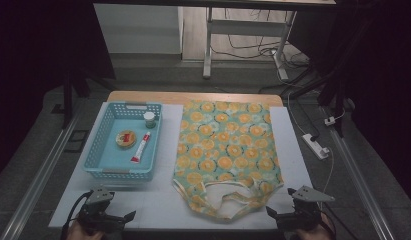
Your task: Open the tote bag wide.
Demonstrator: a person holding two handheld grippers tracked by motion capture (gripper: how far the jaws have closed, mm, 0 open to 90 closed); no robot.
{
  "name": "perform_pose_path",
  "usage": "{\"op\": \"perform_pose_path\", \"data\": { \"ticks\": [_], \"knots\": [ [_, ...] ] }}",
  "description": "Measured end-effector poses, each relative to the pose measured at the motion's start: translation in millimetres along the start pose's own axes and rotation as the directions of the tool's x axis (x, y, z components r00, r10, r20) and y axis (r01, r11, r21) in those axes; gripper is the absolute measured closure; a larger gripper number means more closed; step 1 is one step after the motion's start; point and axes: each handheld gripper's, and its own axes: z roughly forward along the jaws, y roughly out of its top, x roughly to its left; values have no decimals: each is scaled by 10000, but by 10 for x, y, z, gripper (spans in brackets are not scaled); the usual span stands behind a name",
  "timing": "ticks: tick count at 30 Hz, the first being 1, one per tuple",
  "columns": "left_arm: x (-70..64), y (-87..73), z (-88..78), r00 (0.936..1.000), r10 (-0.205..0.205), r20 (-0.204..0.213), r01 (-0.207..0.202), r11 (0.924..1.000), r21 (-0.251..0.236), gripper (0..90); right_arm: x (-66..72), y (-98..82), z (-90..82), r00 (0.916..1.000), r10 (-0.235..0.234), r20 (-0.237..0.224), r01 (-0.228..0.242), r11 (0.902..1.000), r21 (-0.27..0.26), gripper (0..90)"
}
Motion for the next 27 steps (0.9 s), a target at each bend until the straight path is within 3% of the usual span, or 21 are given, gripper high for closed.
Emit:
{"op": "perform_pose_path", "data": {
  "ticks": [6, 19, 27],
  "knots": [
    [2, 2, 4, 10000, 8, 18, -8, 10000, 41, 0, 35, 32, 9, 9995, -287, -123, 287, 9996, -60, 0],
    [10, 3, 9, 9999, -75, 71, 74, 9999, 75, 0, 114, 151, 37, 9979, -418, -492, 407, 9989, -241, 0],
    [12, 5, 12, 9999, -71, 71, 70, 9999, 99, 0, 202, 225, 127, 9940, -758, -793, 764, 9971, 42, 0]
  ]
}}
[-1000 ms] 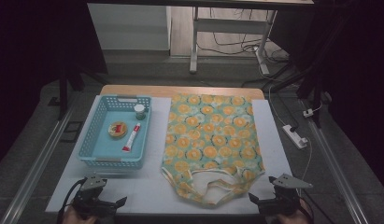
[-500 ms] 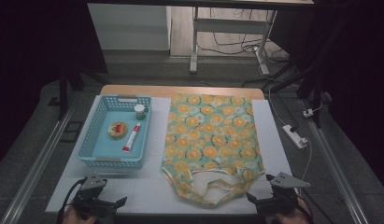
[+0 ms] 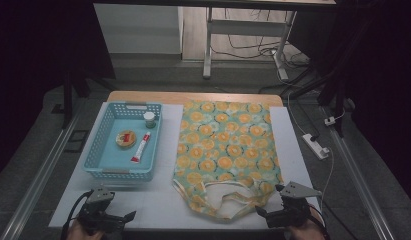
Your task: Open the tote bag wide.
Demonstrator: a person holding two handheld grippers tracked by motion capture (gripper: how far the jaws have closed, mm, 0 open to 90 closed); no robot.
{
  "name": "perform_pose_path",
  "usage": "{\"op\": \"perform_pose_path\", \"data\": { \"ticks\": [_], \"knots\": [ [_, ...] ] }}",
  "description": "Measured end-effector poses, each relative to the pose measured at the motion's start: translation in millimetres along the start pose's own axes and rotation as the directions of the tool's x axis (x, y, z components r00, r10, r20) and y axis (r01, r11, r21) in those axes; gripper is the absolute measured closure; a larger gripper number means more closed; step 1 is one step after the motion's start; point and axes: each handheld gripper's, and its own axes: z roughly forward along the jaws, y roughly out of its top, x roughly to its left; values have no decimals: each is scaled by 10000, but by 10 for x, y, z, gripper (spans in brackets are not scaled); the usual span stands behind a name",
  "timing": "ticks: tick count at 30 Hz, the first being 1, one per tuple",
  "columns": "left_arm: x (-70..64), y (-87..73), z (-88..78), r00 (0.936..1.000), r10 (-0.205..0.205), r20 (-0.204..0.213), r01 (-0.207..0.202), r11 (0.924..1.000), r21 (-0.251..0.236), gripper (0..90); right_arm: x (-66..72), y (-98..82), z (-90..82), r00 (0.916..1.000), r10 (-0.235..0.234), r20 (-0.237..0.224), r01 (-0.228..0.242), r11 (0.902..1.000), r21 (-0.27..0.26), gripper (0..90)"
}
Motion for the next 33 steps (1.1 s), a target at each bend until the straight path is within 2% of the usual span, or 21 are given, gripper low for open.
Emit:
{"op": "perform_pose_path", "data": {
  "ticks": [5, 6, 11, 17, 24, 27, 33],
  "knots": [
    [3, 1, 1, 10000, -15, 17, 15, 10000, 6, 0, 21, 49, 52, 10000, -21, -70, 22, 10000, 82, 0],
    [4, 1, 2, 10000, -18, 18, 18, 10000, 6, 0, 37, 70, 91, 9999, -92, -137, 96, 9995, 285, 0],
    [7, 2, 3, 10000, -38, 30, 38, 10000, 26, 0, 87, 125, 156, 9990, -401, -199, 409, 9982, 430, 0],
    [10, 2, 2, 10000, -64, 52, 64, 10000, 22, 0, 136, 222, 267, 9967, -660, -481, 689, 9957, 616, 0],
    [10, 2, 4, 10000, -38, 70, 38, 10000, 37, 0, 229, 318, 413, 9887, -1160, -947, 1250, 9876, 954, 0],
    [9, 3, 5, 10000, -32, 81, 31, 10000, 54, 0, 275, 343, 514, 9845, -1313, -1165, 1461, 9808, 1292, 0],
    [10, 4, 6, 9999, -34, 98, 33, 10000, 64, 0, 335, 375, 651, 9810, -1373, -1373, 1588, 9743, 1600, 19]
  ]
}}
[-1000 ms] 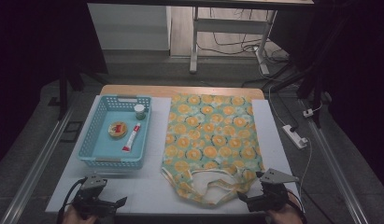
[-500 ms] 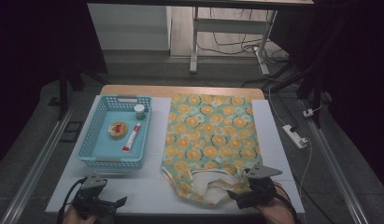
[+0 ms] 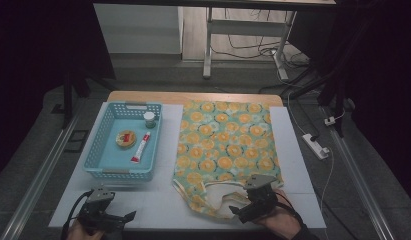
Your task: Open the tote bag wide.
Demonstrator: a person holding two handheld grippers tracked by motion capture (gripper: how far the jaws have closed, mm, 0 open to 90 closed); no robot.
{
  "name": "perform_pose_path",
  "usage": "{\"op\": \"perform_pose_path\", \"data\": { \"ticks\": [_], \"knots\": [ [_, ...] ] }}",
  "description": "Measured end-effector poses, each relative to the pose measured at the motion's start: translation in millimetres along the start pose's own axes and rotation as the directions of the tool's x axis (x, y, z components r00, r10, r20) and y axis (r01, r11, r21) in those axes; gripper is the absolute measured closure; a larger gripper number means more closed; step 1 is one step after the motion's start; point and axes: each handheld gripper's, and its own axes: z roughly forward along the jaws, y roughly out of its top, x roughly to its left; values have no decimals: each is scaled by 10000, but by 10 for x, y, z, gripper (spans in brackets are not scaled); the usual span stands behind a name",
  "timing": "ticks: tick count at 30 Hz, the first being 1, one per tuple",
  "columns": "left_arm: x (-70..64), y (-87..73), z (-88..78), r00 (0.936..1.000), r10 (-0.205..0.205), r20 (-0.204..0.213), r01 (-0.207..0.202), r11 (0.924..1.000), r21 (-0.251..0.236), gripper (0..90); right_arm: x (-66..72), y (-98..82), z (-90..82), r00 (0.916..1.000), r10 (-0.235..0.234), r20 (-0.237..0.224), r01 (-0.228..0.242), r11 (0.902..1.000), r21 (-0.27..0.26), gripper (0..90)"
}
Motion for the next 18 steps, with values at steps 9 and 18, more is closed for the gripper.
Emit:
{"op": "perform_pose_path", "data": {
  "ticks": [9, 18],
  "knots": [
    [-6, 1, 4, 10000, 12, -7, -12, 10000, 15, 0, -49, -14, 123, 9980, -155, -620, 191, 9982, 566, 375],
    [-9, 8, 12, 10000, 65, -37, -65, 9999, 83, 0, -81, 27, 38, 9954, -473, -836, 523, 9969, 586, 893]
  ]
}}
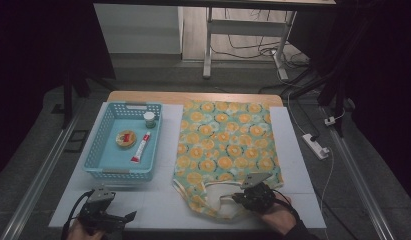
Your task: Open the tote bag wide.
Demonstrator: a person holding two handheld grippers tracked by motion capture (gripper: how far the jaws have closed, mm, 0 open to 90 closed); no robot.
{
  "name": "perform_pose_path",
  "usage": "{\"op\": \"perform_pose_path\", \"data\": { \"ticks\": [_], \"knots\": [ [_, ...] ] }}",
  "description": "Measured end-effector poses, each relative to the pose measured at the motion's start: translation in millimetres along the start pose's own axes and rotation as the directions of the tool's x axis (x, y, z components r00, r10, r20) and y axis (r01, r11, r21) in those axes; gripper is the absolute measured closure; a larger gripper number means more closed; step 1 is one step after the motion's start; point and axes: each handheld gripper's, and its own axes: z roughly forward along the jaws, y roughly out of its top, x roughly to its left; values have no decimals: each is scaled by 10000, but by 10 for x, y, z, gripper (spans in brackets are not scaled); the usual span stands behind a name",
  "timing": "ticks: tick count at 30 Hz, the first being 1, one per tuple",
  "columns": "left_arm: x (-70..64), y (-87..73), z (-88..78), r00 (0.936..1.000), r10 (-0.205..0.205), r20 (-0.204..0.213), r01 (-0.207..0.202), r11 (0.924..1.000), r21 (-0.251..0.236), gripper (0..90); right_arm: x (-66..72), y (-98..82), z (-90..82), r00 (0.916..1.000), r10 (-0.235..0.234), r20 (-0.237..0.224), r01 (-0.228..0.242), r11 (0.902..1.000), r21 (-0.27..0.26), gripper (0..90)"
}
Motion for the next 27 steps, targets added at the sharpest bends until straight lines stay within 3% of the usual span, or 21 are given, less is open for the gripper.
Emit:
{"op": "perform_pose_path", "data": {
  "ticks": [3, 8, 18, 27],
  "knots": [
    [-4, 2, 2, 10000, 24, 15, -24, 10000, 14, 0, -48, 32, -64, 9996, 286, -19, -287, 9987, -418, 897],
    [-8, 3, 3, 9999, 111, -2, -111, 9999, 42, 0, -112, 81, -101, 9991, 433, 36, -430, 9971, -635, 898],
    [10, -1, 5, 10000, 20, 46, -20, 10000, 5, 0, -291, 251, -224, 9977, 407, 544, -340, 9923, -1188, 900],
    [18, 7, 6, 9999, 50, 115, -50, 10000, -38, 0, -517, 395, -189, 9928, 800, 888, -673, 9882, -1378, 900]
  ]
}}
